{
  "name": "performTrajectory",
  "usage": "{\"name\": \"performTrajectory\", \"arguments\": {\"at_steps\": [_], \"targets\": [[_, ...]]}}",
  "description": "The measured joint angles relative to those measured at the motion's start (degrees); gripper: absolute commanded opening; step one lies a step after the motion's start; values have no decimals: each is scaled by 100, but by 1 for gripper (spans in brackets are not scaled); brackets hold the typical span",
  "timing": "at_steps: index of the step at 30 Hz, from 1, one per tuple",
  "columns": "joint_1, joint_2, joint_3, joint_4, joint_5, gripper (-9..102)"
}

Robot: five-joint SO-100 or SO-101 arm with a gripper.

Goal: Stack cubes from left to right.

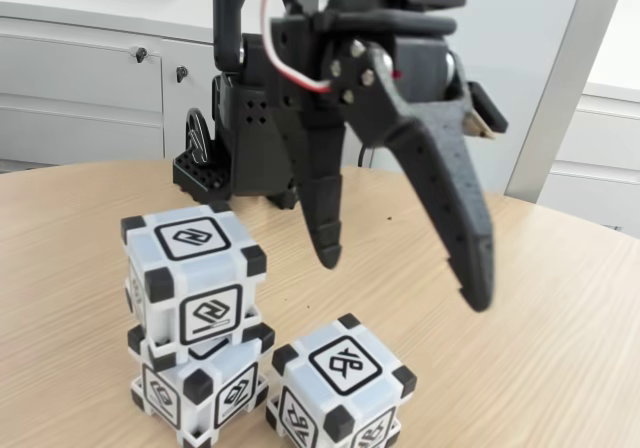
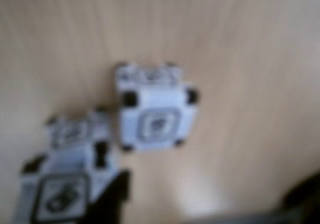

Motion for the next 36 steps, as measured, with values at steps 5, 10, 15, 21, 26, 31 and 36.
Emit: {"name": "performTrajectory", "arguments": {"at_steps": [5, 10, 15, 21, 26, 31, 36], "targets": [[0, -158, 0, -105, 0, 37], [26, -800, 0, -105, 0, 37], [18, -993, 0, -105, 0, 37], [18, -1055, 0, -123, 0, 37], [18, -1538, 0, -123, 0, 37], [18, -1661, -44, -123, 62, 36], [18, -1978, -193, -123, 176, 36]]}}
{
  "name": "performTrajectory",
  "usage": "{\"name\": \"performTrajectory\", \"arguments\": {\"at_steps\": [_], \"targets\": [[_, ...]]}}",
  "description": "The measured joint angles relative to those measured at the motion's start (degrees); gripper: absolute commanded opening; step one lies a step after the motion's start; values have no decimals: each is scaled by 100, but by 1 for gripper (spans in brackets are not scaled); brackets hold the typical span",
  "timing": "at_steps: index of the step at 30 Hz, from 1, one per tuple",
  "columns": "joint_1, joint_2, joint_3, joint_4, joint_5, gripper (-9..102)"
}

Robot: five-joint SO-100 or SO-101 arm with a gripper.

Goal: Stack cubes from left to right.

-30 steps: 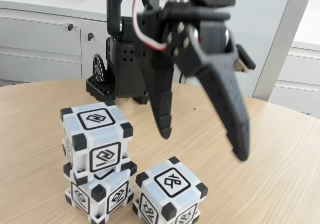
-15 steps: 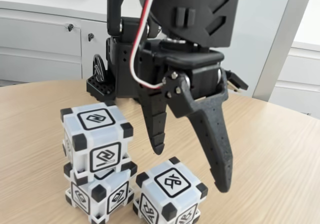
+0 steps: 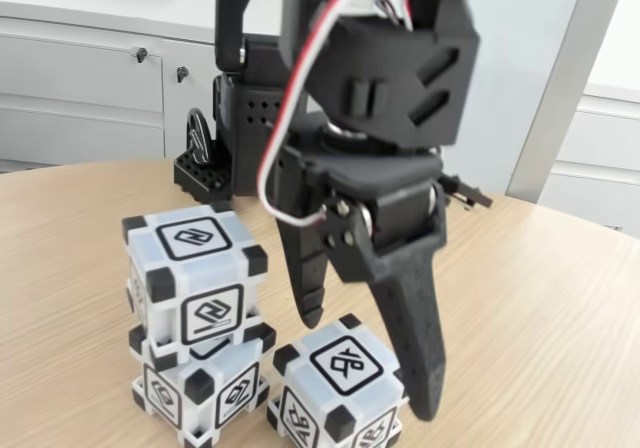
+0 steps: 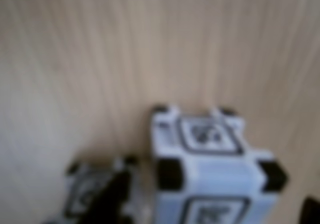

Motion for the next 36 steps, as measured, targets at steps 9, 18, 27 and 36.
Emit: {"name": "performTrajectory", "arguments": {"at_steps": [9, 18, 27, 36], "targets": [[18, -281, -308, -9, 246, 29], [18, -281, -334, -9, 413, 25], [18, -510, -387, 0, 510, 25], [9, -677, -501, 18, 536, 20]]}}
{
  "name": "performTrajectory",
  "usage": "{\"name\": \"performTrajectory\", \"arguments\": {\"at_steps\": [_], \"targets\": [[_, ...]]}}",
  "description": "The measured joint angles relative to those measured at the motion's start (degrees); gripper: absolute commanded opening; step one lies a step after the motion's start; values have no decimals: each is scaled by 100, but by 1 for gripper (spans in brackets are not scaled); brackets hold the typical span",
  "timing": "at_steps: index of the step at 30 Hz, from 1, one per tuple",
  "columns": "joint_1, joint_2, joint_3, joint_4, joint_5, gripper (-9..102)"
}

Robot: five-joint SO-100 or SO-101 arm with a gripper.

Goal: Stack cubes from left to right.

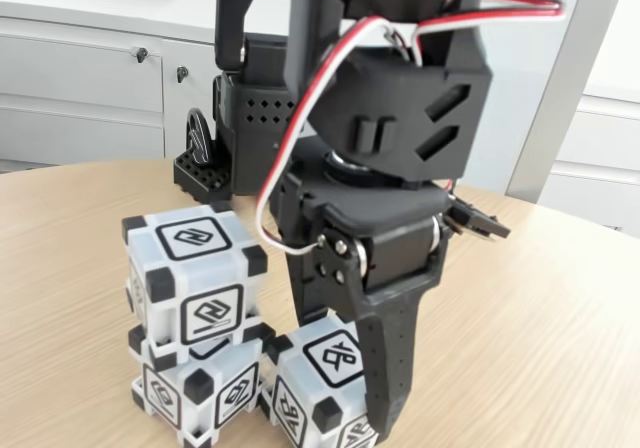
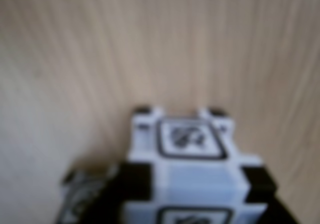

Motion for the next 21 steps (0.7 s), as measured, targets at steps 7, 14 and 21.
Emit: {"name": "performTrajectory", "arguments": {"at_steps": [7, 14, 21], "targets": [[-9, 0, -9, 0, 105, 18], [-9, 0, -9, 0, 141, 18], [9, 589, 18, 0, 378, 19]]}}
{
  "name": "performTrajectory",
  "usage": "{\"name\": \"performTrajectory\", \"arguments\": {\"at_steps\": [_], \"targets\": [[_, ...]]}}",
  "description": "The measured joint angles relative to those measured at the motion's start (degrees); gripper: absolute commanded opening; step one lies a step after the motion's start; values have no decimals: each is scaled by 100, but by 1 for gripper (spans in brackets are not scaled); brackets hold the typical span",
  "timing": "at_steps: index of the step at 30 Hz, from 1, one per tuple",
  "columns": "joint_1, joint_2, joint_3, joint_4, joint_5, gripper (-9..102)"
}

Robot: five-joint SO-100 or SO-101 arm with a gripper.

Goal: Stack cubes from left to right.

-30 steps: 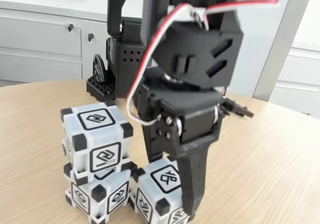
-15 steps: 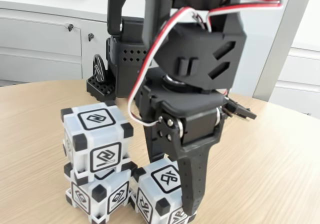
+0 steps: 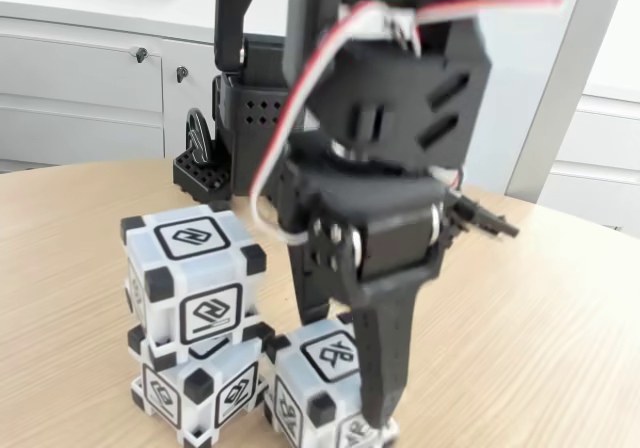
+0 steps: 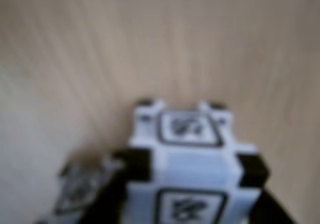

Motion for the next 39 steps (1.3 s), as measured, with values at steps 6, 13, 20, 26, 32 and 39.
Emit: {"name": "performTrajectory", "arguments": {"at_steps": [6, 13, 20, 26, 32, 39], "targets": [[0, 633, 0, 0, 193, 19], [0, 976, 9, 0, 378, 19], [0, 2101, 9, 0, 563, 20], [0, 2979, 9, 70, 650, 20], [0, 3164, -817, 1134, 738, 21], [-9, 2997, -3278, 2786, 923, 21]]}}
